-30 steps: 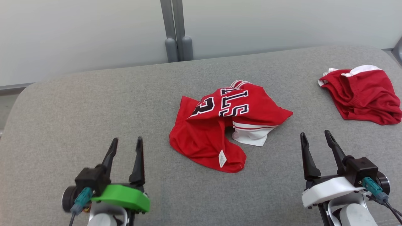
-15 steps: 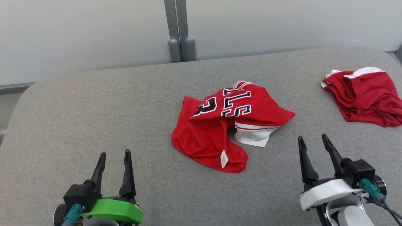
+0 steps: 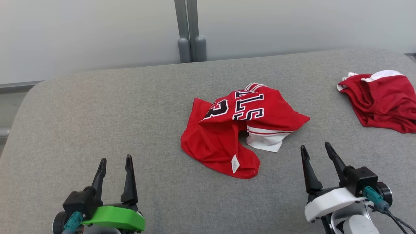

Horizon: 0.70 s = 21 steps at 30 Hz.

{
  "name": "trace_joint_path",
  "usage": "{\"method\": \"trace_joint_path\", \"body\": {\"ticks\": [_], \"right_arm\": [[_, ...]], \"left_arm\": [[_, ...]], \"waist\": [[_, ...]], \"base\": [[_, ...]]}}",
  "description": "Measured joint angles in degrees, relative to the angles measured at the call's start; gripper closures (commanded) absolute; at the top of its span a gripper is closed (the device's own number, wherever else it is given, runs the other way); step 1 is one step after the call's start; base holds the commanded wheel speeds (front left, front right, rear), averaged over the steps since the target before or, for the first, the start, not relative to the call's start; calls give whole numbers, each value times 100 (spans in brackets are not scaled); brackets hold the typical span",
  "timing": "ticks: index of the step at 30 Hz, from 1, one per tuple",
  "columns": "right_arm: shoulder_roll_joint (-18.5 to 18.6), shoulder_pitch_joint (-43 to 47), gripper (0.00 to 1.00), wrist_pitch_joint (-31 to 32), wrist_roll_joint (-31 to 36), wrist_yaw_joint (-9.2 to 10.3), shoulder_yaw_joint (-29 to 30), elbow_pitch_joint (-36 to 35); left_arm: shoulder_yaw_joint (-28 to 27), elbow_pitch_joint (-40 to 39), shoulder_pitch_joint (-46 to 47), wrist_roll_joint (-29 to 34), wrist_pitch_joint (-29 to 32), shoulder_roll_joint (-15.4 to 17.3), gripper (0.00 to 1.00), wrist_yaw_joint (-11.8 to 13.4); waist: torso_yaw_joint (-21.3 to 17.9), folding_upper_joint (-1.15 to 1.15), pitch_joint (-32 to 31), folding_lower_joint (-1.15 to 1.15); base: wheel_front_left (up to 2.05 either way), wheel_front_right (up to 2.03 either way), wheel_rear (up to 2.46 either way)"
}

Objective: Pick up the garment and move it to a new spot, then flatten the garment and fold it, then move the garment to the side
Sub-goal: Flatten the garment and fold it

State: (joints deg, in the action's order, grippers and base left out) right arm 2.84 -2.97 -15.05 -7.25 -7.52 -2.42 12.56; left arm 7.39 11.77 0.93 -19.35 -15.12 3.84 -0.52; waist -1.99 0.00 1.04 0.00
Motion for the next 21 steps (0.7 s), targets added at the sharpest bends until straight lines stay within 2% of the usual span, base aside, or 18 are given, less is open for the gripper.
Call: {"method": "trace_joint_path", "body": {"ticks": [5,12,21], "right_arm": [[3,-132,0,12,189,0,-436,345],[-7,-678,0,97,52,-1,-1241,1273],[-5,-1409,0,83,361,0,-1188,2771]], "left_arm": [[-18,12,4,75,0,-46,0,-53],[29,62,83,85,0,-78,0,-99],[67,101,151,74,-1,-91,0,-99]], "waist": [[169,0,74,0],[556,0,235,0],[1162,0,457,0]], "base": [[0,0,0],[0,0,0],[0,0,0]]}}
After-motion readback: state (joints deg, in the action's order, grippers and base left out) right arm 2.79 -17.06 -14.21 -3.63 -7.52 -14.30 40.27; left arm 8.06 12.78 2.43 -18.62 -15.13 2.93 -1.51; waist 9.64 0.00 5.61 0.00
